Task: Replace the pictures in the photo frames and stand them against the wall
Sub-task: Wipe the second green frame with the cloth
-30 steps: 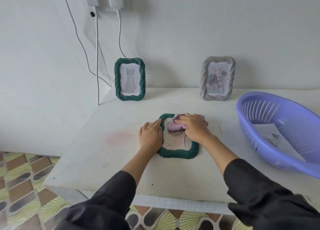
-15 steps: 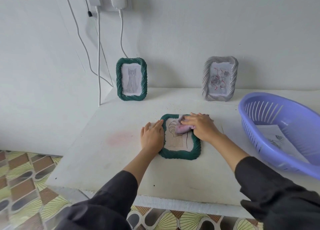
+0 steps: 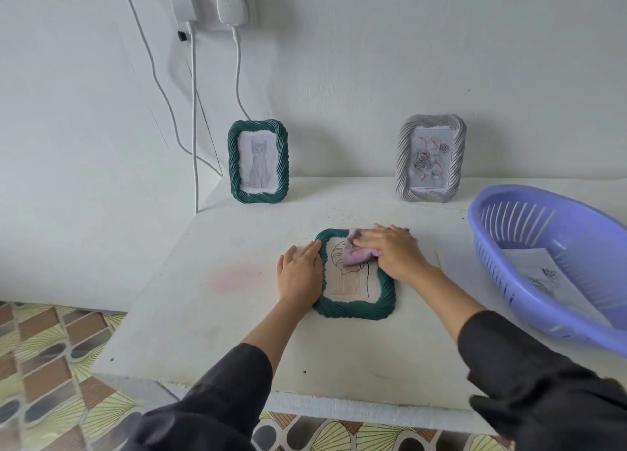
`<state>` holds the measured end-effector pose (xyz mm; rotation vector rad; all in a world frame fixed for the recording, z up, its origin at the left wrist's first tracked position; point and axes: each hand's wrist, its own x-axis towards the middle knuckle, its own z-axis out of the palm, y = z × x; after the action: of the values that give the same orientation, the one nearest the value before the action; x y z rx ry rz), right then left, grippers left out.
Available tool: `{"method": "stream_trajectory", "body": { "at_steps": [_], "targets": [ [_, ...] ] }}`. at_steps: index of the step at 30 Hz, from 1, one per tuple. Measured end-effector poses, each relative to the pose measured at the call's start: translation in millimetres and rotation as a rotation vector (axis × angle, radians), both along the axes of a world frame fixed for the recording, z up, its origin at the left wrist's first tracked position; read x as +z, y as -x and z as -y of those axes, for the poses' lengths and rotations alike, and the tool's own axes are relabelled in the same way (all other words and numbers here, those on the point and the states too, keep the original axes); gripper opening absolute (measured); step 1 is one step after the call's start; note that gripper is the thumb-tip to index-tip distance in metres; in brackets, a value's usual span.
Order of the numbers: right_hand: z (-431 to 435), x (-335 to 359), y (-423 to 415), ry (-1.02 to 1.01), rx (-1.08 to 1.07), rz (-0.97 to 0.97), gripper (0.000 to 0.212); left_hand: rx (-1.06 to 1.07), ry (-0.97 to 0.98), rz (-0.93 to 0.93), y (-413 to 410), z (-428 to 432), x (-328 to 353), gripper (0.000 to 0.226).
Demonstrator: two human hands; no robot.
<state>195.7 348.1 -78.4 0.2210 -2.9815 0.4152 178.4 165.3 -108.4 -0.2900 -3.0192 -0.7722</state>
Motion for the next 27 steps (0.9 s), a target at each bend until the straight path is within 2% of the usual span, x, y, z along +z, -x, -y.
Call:
{"method": "stream_trajectory", "body": {
  "at_steps": [7,9,11,13,15,17,19,22,23,24,27],
  "targets": [
    [20,0,-41,0.018,0.319,0.087,0.052,0.022,-0.022,-0.005,2,0,-2,0.044],
    [5,-6,-53,-0.017,0.31,0.095,0.054,0.022,-0.036,-0.005,3,0,-3,0.044],
    [-10,-5,-54,-0.075,0.234,0.126,0.058,0.019,-0.045,-0.004,4,-1,-2,0.044],
    [-17,2,-47,-0.044,0.124,0.153,0.059,0.014,-0.056,0.025,5,-2,1,0.045],
    [-18,17,-37,0.24,-0.033,0.114,0.054,0.035,-0.09,0.062,6,-4,11,0.044],
    [-13,36,-30,0.677,-0.204,0.012,0.043,0.11,-0.189,0.049,1,-9,29,0.042],
    [-5,52,-24,1.055,-0.334,-0.009,0.025,0.164,-0.34,-0.026,-11,-20,52,0.045],
    [17,65,-23,1.508,-0.405,0.223,0.017,0.099,-0.565,-0.077,-34,-45,84,0.055],
    [27,67,-25,1.633,-0.36,0.351,0.018,0.076,-0.601,-0.042,-40,-52,91,0.056],
    [35,67,-27,1.743,-0.291,0.466,0.029,0.065,-0.609,0.015,-43,-56,95,0.058],
    [49,63,-33,1.957,-0.158,0.597,0.066,0.092,-0.506,0.144,-38,-51,91,0.067]
  ]
}}
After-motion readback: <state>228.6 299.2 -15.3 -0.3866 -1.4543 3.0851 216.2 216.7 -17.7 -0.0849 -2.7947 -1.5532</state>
